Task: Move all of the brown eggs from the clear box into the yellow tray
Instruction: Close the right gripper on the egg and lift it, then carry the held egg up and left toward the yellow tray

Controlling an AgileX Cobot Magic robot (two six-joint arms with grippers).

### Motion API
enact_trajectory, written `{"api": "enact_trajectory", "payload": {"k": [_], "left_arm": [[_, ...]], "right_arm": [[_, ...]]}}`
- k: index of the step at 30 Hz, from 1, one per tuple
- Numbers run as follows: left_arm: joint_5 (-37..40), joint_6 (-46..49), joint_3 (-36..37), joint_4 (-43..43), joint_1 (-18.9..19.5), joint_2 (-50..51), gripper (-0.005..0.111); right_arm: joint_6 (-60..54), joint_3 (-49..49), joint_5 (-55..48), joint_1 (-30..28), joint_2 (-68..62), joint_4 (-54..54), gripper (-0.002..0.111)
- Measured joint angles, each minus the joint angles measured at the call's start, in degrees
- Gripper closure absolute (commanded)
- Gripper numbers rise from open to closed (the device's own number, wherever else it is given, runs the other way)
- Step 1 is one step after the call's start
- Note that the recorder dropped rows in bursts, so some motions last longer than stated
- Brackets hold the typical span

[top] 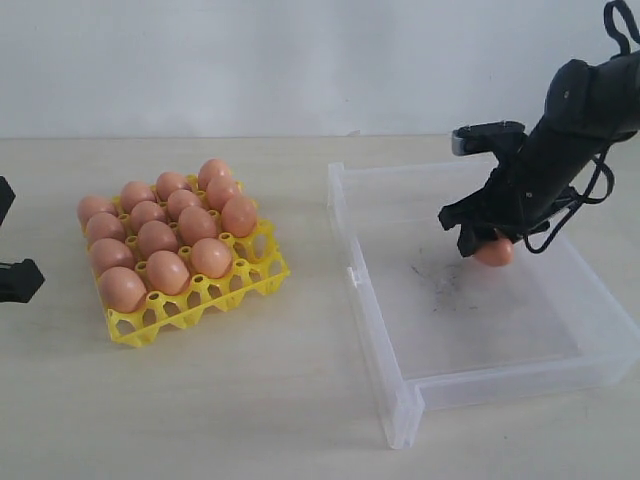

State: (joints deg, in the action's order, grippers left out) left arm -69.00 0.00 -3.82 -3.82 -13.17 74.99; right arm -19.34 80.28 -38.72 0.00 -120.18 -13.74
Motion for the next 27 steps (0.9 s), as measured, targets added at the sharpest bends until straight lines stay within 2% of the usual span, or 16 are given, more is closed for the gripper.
{"api": "enact_trajectory", "payload": {"k": [2,4,6,7,9,12,15,18,22,27], "left_arm": [[0.0,0.0,0.0,0.0,0.0,0.0,0.103],[0.0,0.0,0.0,0.0,0.0,0.0,0.103],[0.0,0.0,0.0,0.0,0.0,0.0,0.103],[0.0,0.0,0.0,0.0,0.0,0.0,0.103],[0.0,0.0,0.0,0.0,0.0,0.0,0.103],[0.0,0.0,0.0,0.0,0.0,0.0,0.103],[0.0,0.0,0.0,0.0,0.0,0.0,0.103],[0.0,0.0,0.0,0.0,0.0,0.0,0.103],[0.0,0.0,0.0,0.0,0.0,0.0,0.103],[0.0,0.67,0.0,0.0,0.0,0.0,0.103]], "right_arm": [[-1.53,-0.35,2.42,0.0,1.52,-2.81,0.109],[-9.92,-0.43,5.18,0.0,4.17,-12.61,0.109],[-28.01,-2.45,6.75,0.0,6.97,-32.55,0.109],[-40.77,-4.58,6.72,0.0,7.93,-45.86,0.109],[-57.42,-7.94,5.76,0.0,8.68,-62.68,0.109],[-76.62,-12.48,2.41,0.0,9.05,-78.86,0.109],[-88.06,-14.94,-2.16,0.21,9.05,-83.74,0.109],[-94.61,-15.93,-7.55,1.39,9.05,-85.08,0.109],[-95.63,-15.98,-9.43,4.32,9.71,-85.49,0.109],[-89.98,-16.34,-9.43,6.65,12.57,-85.52,0.109]]}}
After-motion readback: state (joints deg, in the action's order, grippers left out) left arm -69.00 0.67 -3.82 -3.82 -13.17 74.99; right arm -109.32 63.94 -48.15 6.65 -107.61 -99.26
